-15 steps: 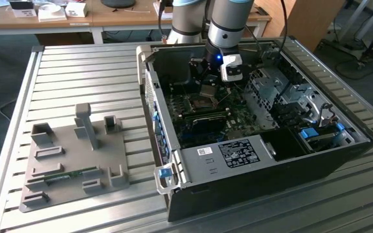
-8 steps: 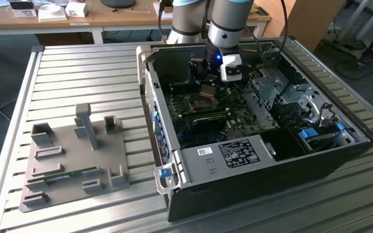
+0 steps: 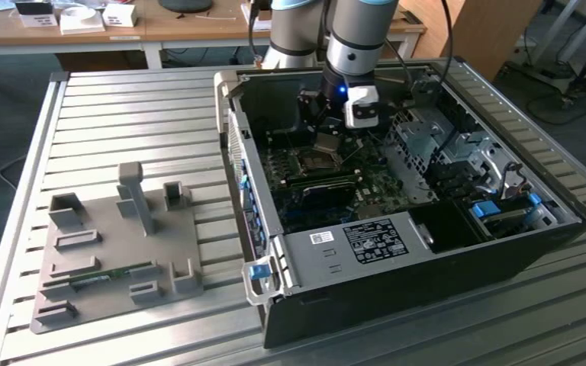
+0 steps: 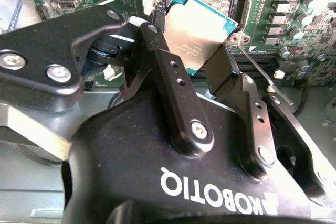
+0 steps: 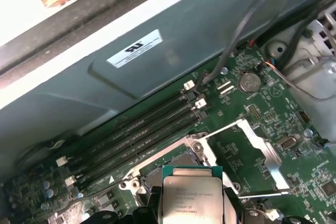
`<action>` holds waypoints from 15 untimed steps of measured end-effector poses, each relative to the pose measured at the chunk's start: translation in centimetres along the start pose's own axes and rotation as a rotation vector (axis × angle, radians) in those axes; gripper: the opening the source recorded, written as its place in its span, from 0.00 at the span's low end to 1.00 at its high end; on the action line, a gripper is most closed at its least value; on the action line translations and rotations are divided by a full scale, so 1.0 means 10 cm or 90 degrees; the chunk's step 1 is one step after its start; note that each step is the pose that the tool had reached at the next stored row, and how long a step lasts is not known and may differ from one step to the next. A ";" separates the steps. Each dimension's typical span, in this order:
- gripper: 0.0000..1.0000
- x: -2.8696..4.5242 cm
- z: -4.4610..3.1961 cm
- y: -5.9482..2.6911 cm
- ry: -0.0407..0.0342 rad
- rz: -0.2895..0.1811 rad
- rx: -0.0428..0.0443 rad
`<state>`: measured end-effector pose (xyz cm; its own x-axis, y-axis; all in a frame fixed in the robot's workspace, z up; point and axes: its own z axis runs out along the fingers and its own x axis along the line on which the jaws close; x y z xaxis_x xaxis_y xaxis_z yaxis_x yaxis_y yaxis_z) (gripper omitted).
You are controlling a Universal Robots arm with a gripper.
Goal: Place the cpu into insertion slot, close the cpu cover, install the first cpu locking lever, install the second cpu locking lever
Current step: 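Place the cpu into insertion slot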
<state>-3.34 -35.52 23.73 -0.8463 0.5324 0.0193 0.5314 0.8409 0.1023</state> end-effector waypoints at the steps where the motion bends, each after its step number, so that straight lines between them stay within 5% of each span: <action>1: 0.54 0.000 0.001 0.000 -0.0010 0.009 -0.0002; 15: 0.54 0.000 0.004 0.000 -0.0068 0.067 -0.0014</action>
<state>-3.33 -35.52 23.69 -0.7857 0.6183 0.0194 0.6168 0.7805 0.1024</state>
